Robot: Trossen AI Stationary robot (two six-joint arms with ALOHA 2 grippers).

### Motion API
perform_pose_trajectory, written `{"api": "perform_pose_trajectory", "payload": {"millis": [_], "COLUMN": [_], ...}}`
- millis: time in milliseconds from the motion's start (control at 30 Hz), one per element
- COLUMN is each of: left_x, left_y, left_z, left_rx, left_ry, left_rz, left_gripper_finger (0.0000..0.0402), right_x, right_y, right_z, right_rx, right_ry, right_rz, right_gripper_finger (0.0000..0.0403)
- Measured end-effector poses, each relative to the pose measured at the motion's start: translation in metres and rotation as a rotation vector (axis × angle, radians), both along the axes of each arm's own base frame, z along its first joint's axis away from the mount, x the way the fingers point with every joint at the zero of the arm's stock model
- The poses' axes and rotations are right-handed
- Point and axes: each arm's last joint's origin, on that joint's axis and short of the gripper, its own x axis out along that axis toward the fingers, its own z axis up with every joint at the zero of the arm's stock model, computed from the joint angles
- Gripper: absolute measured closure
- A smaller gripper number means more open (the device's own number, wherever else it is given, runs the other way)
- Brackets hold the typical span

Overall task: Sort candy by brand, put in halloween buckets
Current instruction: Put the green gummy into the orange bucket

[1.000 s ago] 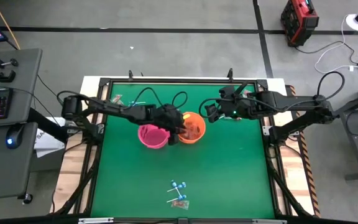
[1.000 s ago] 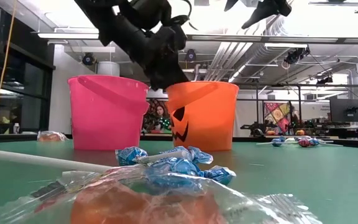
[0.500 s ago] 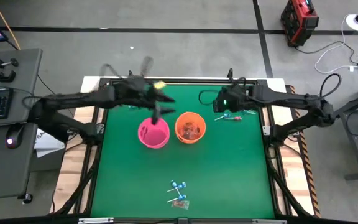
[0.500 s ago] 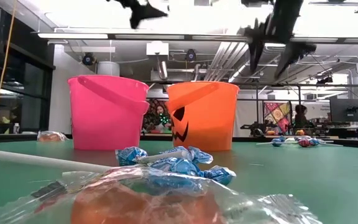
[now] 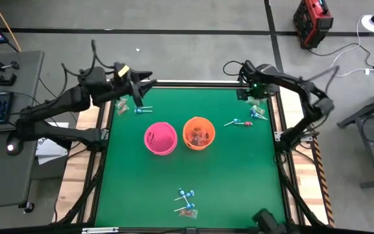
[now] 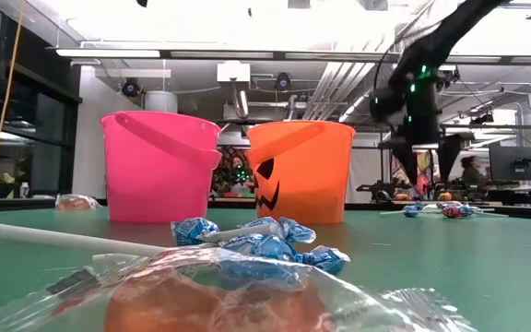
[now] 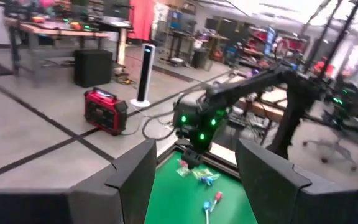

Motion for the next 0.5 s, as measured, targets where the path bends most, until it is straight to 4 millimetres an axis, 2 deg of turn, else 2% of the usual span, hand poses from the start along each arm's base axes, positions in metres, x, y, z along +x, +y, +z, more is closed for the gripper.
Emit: {"api": "perform_pose_trajectory", "payload": {"millis": [100, 267, 400, 500], "left_x": [0.001, 0.006, 0.006, 0.002], "left_y": [0.001, 0.004, 0.005, 0.004], "left_z": [-0.001, -0.004, -0.005, -0.004], "left_rx": [-0.003, 0.002, 0.010, 0.011], "left_ry": [0.004, 0.028, 0.038, 0.035], "left_rz": [0.020, 0.072, 0.080, 0.080], "left_gripper_finger": [0.0191, 0.0191, 0.0191, 0.0191], "right_x": [-0.002, 0.000, 0.004, 0.007], "right_y": [-0.014, -0.023, -0.027, -0.026], "right_z": [-0.021, -0.046, -0.057, -0.059], "right_rx": [0.038, 0.063, 0.067, 0.061], "right_ry": [0.031, 0.111, 0.105, 0.119], "right_rz": [-0.002, 0.002, 0.006, 0.021], "right_gripper_finger": [0.0100, 0.0100, 0.0102, 0.0123]}}
